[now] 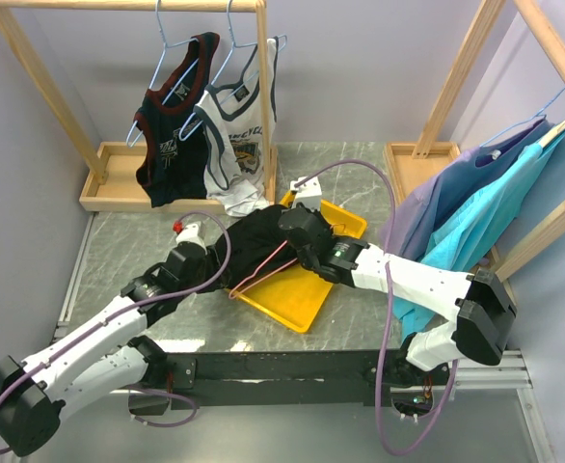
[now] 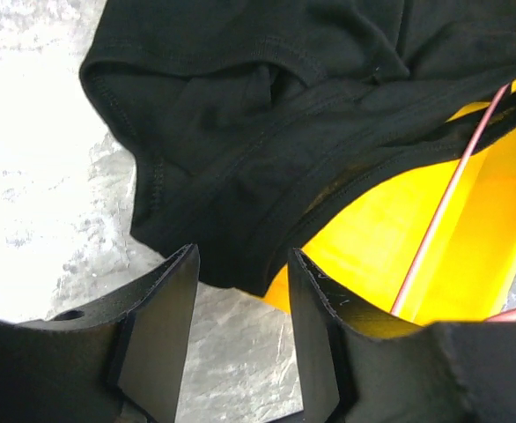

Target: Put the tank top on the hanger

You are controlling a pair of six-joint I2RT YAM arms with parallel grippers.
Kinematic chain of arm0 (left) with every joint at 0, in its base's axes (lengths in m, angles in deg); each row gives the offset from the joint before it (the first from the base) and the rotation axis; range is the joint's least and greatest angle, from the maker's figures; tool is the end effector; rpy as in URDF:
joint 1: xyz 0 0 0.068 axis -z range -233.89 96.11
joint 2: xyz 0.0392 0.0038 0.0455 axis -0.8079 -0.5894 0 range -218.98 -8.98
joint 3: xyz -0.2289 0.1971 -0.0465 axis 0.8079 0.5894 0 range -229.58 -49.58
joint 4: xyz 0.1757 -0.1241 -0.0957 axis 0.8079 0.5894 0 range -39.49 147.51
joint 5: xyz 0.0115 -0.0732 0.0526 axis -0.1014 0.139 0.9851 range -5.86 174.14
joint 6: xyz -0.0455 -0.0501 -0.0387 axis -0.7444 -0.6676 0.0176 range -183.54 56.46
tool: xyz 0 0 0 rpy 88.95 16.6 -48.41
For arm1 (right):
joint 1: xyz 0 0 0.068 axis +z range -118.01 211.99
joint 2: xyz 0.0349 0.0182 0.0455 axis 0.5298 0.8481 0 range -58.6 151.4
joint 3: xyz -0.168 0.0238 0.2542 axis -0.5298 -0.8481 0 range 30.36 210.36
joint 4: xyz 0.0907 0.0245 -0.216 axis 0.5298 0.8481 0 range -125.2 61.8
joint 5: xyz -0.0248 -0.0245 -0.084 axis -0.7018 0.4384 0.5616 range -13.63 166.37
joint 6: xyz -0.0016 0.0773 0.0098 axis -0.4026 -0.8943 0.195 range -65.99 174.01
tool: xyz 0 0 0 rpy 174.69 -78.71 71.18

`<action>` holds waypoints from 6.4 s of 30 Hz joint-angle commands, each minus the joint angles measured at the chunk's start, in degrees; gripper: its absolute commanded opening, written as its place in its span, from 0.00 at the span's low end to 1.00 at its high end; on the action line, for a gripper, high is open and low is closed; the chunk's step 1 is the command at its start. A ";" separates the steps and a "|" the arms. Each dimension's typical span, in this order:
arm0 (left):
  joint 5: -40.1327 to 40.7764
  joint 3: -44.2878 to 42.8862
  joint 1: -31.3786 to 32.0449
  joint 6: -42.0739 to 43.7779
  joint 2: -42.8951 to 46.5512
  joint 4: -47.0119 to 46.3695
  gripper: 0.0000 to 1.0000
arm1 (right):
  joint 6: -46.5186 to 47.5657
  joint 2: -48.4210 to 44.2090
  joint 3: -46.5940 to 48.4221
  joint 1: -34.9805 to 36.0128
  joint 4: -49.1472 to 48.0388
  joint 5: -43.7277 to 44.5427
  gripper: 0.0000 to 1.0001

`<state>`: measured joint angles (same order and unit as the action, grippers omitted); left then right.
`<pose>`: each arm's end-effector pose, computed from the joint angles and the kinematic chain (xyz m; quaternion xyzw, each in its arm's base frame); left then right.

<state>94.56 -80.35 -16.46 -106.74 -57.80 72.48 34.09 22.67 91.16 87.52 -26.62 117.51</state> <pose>0.1310 -0.0850 0.2377 -0.0837 0.8996 -0.2094 0.3740 0.2103 0.2290 0.3278 -0.0770 0.8228 0.0510 0.5608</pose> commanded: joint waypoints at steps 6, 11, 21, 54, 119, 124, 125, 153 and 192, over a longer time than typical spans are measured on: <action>0.57 -1.75 1.06 1.89 -4.70 -2.90 0.48 | -0.82 -0.42 3.36 0.28 -0.76 2.45 0.00; 0.74 -2.72 1.94 2.59 -6.72 -3.70 0.47 | -1.17 0.02 3.89 0.28 -0.32 2.62 0.00; 2.77 -4.48 2.65 2.51 -6.91 -3.08 0.17 | -1.61 0.90 4.77 0.37 1.09 4.20 0.00; -1.80 -9.66 2.65 0.84 5.75 5.18 0.01 | -6.53 12.85 19.53 -1.74 11.46 19.58 0.00; -18.24 -37.97 2.12 35.47 -13.67 12.48 0.47 | 8.67 5.38 35.97 4.24 18.67 13.88 0.00; -18.32 -35.25 2.12 34.24 -12.36 7.13 0.37 | 8.76 5.30 36.76 4.24 19.19 13.61 0.00; -18.41 -34.29 2.12 34.06 -12.09 6.51 0.36 | 8.93 5.38 37.20 4.24 19.28 13.61 0.00; -12.61 -13.62 3.00 21.14 2.93 -16.09 0.01 | 11.13 -0.05 31.41 4.68 13.31 -3.16 0.82; 14.00 -78.23 2.91 29.49 3.11 32.42 0.01 | 6.21 -10.61 23.49 4.24 9.79 -1.95 0.99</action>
<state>103.67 -156.94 -13.31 -76.56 -56.12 102.32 41.13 11.52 113.58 92.00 -15.08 114.89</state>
